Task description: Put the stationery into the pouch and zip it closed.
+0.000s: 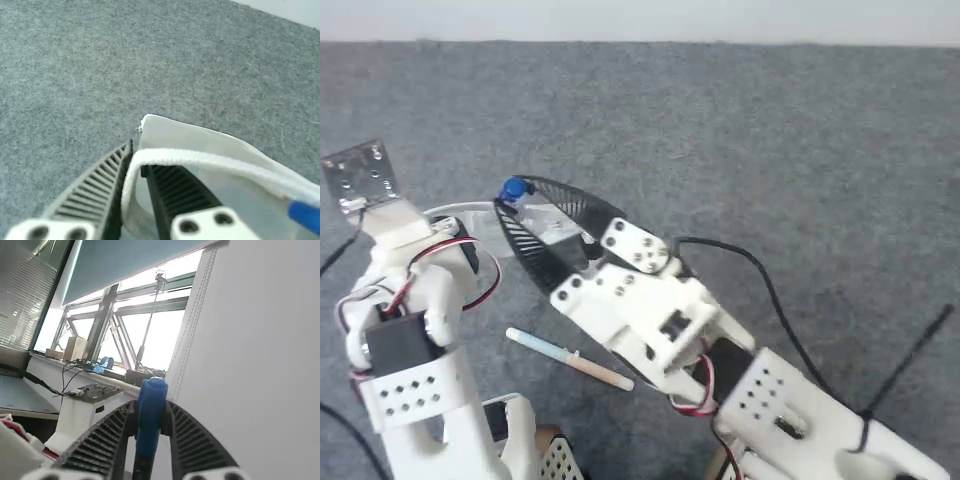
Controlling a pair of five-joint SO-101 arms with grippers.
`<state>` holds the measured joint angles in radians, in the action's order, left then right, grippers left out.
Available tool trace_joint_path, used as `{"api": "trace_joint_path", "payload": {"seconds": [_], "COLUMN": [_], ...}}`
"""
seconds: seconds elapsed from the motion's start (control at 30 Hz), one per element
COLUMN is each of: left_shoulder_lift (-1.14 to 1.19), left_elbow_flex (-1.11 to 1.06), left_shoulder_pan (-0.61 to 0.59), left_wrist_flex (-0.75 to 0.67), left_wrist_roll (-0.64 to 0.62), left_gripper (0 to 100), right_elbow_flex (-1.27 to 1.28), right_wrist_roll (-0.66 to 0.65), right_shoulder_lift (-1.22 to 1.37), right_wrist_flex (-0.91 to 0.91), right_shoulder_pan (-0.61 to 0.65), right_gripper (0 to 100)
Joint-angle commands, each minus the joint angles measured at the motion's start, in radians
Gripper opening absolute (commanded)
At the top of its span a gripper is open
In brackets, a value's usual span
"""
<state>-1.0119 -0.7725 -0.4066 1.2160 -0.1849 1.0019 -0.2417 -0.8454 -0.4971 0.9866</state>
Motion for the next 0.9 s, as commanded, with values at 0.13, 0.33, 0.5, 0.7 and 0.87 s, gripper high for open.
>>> {"api": "trace_joint_path", "payload": {"seconds": [0.13,0.33,0.5,0.7,0.87], "left_shoulder_lift": [0.017,0.017,0.017,0.017,0.017], "left_elbow_flex": [-0.015,-0.015,-0.015,-0.015,-0.015], "left_shoulder_pan": [-0.008,-0.008,-0.008,-0.008,-0.009], "left_wrist_flex": [-0.028,-0.029,-0.029,-0.029,-0.029], "left_wrist_roll": [0.005,0.005,0.005,0.005,0.005], "left_gripper": [1,1,1,1,1], "right_elbow_flex": [0.078,0.155,0.192,0.184,0.167], "right_wrist_roll": [-0.012,-0.012,-0.011,0.137,0.155], "right_shoulder_lift": [0.07,0.07,0.12,0.237,0.289], "right_wrist_flex": [-0.117,-0.16,-0.159,-0.16,-0.159], "right_shoulder_pan": [0.021,0.022,0.036,0.019,-0.022], "right_gripper": [0.6,0.6,0.6,0.9,1.7]}}
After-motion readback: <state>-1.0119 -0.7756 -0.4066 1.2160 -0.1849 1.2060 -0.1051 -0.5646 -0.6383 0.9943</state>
